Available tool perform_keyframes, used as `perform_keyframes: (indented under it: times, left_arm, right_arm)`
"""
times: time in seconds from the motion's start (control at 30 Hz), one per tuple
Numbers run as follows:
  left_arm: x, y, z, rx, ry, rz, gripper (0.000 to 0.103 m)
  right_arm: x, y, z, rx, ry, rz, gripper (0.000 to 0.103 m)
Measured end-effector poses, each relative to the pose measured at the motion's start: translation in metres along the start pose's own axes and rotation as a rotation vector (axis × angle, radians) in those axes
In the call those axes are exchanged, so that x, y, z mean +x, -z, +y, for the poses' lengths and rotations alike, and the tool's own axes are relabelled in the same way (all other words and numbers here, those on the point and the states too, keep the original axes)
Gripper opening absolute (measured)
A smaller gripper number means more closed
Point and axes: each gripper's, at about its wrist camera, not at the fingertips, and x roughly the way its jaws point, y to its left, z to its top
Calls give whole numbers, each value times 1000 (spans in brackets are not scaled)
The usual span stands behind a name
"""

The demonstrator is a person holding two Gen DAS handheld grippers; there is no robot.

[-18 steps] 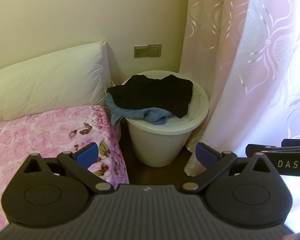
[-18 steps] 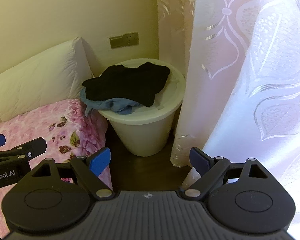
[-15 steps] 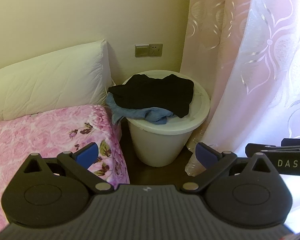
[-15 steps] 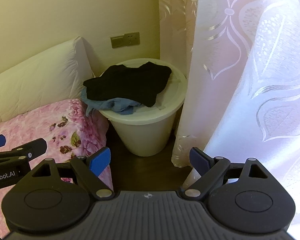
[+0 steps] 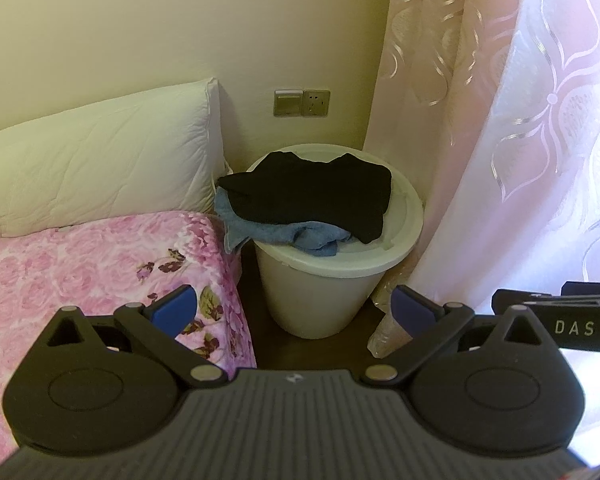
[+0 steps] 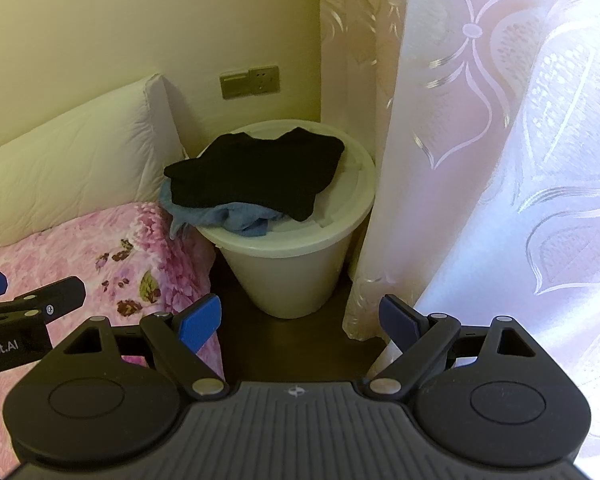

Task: Fold clothes

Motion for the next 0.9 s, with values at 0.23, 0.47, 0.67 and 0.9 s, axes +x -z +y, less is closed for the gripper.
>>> perform_keyframes:
  times: [0.23, 0.47, 0.67, 0.9]
  left_arm:
    - [9, -3, 7, -4, 0, 18, 102]
    - [16, -10, 25, -33, -28, 40, 102]
    - [23, -19, 34, -60, -36, 55, 102]
    - [25, -31, 35, -68, -53, 56, 102]
  right_arm:
    - [14, -7, 2, 19, 9, 18, 89]
    - [32, -19, 11, 14, -9, 36, 89]
    - [43, -32, 16, -8, -20, 54, 89]
    - [48, -44, 18, -19, -26, 56, 89]
